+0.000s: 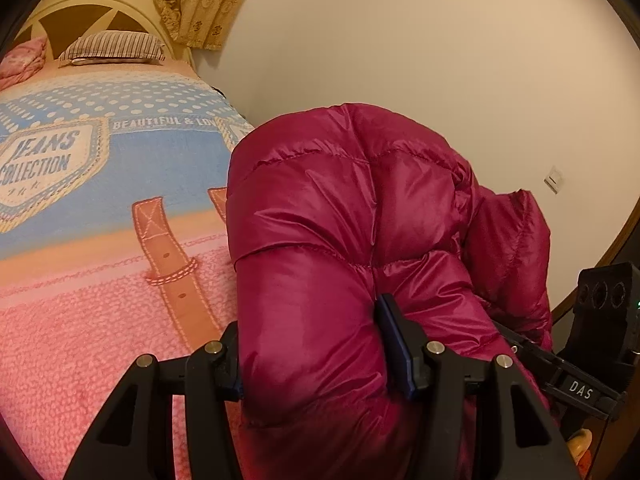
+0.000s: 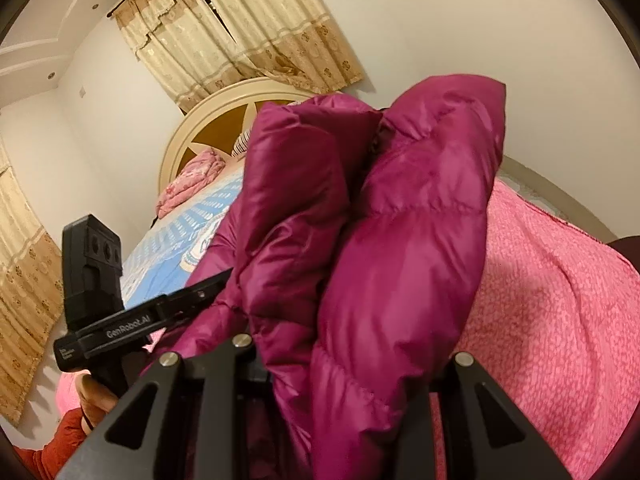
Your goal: Fold large clothes
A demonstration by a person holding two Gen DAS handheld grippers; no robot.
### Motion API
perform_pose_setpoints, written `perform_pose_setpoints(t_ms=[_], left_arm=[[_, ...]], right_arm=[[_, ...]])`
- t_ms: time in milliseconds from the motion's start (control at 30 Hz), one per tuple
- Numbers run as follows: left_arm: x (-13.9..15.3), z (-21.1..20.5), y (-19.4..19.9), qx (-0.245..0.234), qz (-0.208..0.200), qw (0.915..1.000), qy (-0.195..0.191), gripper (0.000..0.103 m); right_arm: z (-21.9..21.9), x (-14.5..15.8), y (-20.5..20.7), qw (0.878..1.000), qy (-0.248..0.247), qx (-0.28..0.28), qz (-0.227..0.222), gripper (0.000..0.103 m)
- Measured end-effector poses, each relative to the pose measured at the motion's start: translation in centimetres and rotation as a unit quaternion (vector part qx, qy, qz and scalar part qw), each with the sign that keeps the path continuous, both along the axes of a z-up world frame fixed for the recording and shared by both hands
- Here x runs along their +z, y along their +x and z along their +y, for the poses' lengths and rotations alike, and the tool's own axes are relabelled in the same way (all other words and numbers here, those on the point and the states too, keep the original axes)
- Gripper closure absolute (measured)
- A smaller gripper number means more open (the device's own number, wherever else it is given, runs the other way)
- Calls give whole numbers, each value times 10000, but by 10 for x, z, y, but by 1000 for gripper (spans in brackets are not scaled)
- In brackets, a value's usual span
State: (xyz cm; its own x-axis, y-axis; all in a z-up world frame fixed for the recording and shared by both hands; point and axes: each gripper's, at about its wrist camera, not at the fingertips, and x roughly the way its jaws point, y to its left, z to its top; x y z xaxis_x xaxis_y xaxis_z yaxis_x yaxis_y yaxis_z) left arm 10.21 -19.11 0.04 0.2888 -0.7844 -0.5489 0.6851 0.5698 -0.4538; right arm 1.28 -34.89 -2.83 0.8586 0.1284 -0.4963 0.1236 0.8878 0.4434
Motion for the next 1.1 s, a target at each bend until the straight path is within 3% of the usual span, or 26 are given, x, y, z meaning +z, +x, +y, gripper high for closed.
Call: perform_pose_setpoints(t_ms=[233, 567, 800, 1000, 1100], left_arm=[[0, -33, -7, -309, 83, 9995, -58, 48], [-2, -70, -32, -750, 243, 9969, -41, 48], [-16, -72, -15, -342, 302, 9983, 354, 48], [-39, -79, 0, 96, 180, 9945, 1026, 48], [-48, -80, 4, 226, 159, 9930, 1150, 48]], right_arm=[[-15, -3, -45, 9999, -67, -104, 31, 72], [-22, 12, -63, 9986, -240, -436, 159, 72], [-37, -8, -41, 9993, 65, -302, 207, 72], [-59, -51, -4, 9978, 565, -49, 340, 72], [-69, -71, 14, 9956, 780, 10, 514, 72]])
